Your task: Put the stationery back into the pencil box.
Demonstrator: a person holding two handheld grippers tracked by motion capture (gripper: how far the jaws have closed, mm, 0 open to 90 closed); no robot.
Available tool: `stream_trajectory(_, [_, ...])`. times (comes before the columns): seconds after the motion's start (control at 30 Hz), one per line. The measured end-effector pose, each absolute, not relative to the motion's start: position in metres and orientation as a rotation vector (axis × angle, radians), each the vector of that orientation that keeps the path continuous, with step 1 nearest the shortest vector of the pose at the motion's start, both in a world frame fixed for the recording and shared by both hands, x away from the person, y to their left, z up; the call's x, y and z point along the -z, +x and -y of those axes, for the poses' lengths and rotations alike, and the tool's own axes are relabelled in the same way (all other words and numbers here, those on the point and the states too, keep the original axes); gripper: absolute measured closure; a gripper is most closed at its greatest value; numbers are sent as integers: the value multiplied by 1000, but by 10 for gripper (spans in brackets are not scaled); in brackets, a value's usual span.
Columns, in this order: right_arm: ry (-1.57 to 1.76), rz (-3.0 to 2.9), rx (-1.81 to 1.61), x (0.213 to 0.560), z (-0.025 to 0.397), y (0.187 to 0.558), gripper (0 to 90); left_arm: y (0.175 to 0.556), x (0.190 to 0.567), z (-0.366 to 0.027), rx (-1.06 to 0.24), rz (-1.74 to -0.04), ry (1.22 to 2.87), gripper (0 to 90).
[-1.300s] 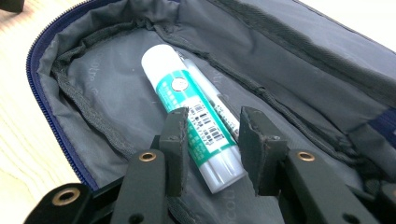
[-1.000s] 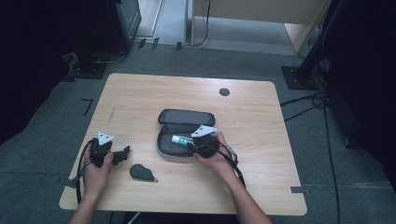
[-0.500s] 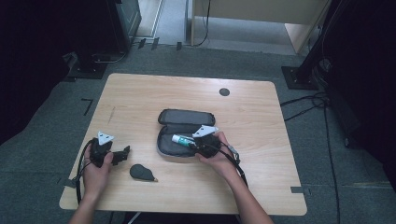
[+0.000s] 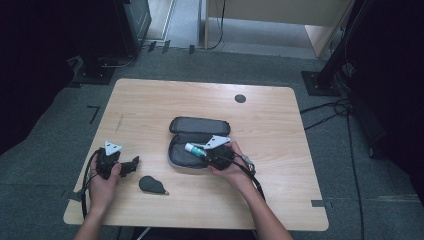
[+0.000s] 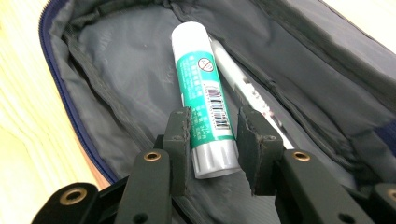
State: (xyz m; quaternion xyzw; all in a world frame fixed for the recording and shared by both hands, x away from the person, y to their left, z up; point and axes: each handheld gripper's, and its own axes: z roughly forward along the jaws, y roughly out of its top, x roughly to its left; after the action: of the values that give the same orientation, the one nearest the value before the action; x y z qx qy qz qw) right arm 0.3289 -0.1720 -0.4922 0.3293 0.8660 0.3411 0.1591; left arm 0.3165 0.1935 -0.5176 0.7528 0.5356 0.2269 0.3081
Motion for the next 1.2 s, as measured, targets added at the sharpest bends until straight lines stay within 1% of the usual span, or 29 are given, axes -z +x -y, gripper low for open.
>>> stream_trajectory(0.23, [978,-2462,-954,491,187,331,659,316,518,-193,-600,-1416,1990,136])
stream_trajectory(0.33, [1015,-2436,-962,490,192,331,643,316,518,-193,-600,-1416,1990,135])
stream_trajectory(0.43, [1053,-2378,-961,488,197,332,543,316,518,-193,-600,-1416,1990,136])
stream_trajectory(0.5, [1080,-2343,-972,486,201,333,508,316,518,-194,-600,-1416,1991,136])
stream_trajectory(0.63, [1153,-2258,-1001,479,211,333,397,316,518,-194,-600,-1416,1990,136])
stream_trajectory(0.7, [1183,-2224,-1014,475,217,332,369,316,518,-194,-600,-1416,1991,136])
stream_trajectory(0.83, [1243,-2169,-1066,468,232,328,280,316,518,-193,-600,-1417,1990,136])
stream_trajectory(0.9, [1266,-2150,-1079,466,240,325,194,316,518,-193,-600,-1416,1990,136])
stream_trajectory(0.97, [1296,-2129,-1077,464,250,321,163,316,518,-193,-600,-1416,1990,136])
stream_trajectory(1.0, [1313,-2120,-1079,464,254,319,133,316,518,-193,-600,-1416,1990,136])
stream_trajectory(1.07, [1349,-2098,-1073,465,264,316,108,316,518,-193,-598,-1415,1989,136])
stream_trajectory(1.13, [1384,-2072,-1055,467,274,312,33,316,518,-193,-597,-1413,1988,136])
stream_trajectory(1.2, [1413,-2066,-1044,470,284,309,10,315,518,-193,-596,-1411,1988,136])
